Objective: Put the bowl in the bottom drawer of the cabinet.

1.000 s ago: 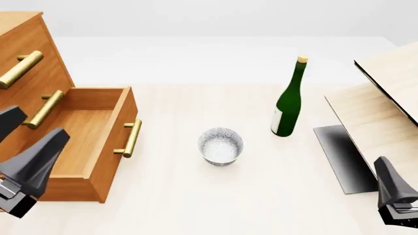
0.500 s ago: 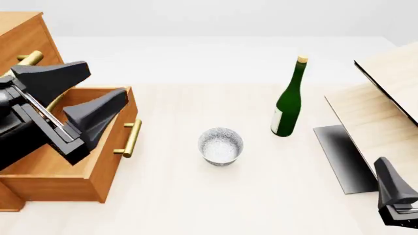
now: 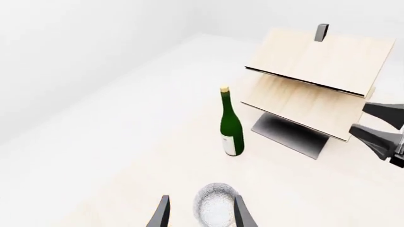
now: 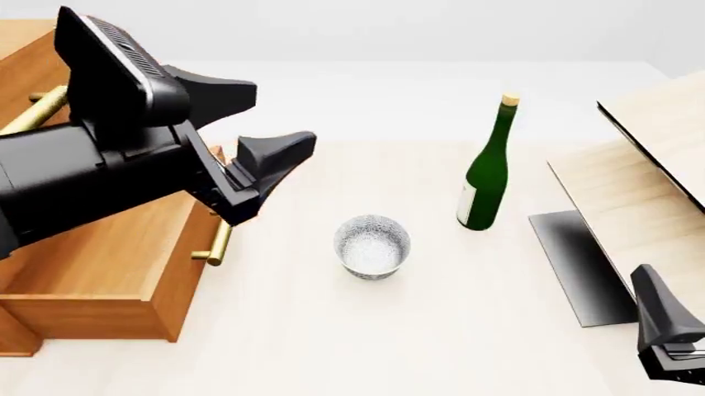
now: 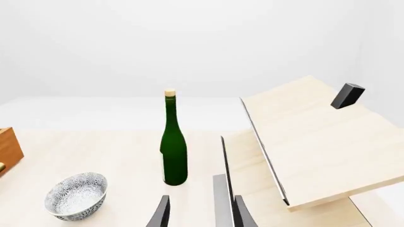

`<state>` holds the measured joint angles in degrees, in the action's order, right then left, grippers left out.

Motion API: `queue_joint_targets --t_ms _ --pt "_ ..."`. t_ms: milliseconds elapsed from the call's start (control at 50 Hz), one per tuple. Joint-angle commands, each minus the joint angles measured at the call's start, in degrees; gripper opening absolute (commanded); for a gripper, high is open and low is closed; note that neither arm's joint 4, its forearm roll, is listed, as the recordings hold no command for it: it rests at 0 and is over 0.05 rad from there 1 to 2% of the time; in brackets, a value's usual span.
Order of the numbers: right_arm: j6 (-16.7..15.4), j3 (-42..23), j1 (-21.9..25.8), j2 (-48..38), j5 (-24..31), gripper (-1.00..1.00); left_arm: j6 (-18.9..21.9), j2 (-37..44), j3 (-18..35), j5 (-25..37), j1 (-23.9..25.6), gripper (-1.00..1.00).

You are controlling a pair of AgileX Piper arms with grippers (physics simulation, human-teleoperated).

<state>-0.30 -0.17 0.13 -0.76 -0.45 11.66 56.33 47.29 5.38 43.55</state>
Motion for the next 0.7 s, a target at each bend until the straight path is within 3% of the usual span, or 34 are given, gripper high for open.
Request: queue_joint_targets --t_ms 20,160,200,700 --pt "-0.01 -0.02 0.01 -0.12 -0.11 1.0 1.38 6.66 6.3 5.24 0.46 1.0" --pt "0.01 -0.03 0.01 -0.17 -0.15 1.0 2.33 10.72 9.77 8.84 0.79 1.0" --pt "0.0 -0.03 0.01 -0.18 -0.15 1.0 0.76 12.77 11.04 9.97 1.16 1.0" --pt "0.01 -0.03 0.02 -0.19 -0.16 1.0 -0.1 24.32 17.16 13.63 2.01 1.0"
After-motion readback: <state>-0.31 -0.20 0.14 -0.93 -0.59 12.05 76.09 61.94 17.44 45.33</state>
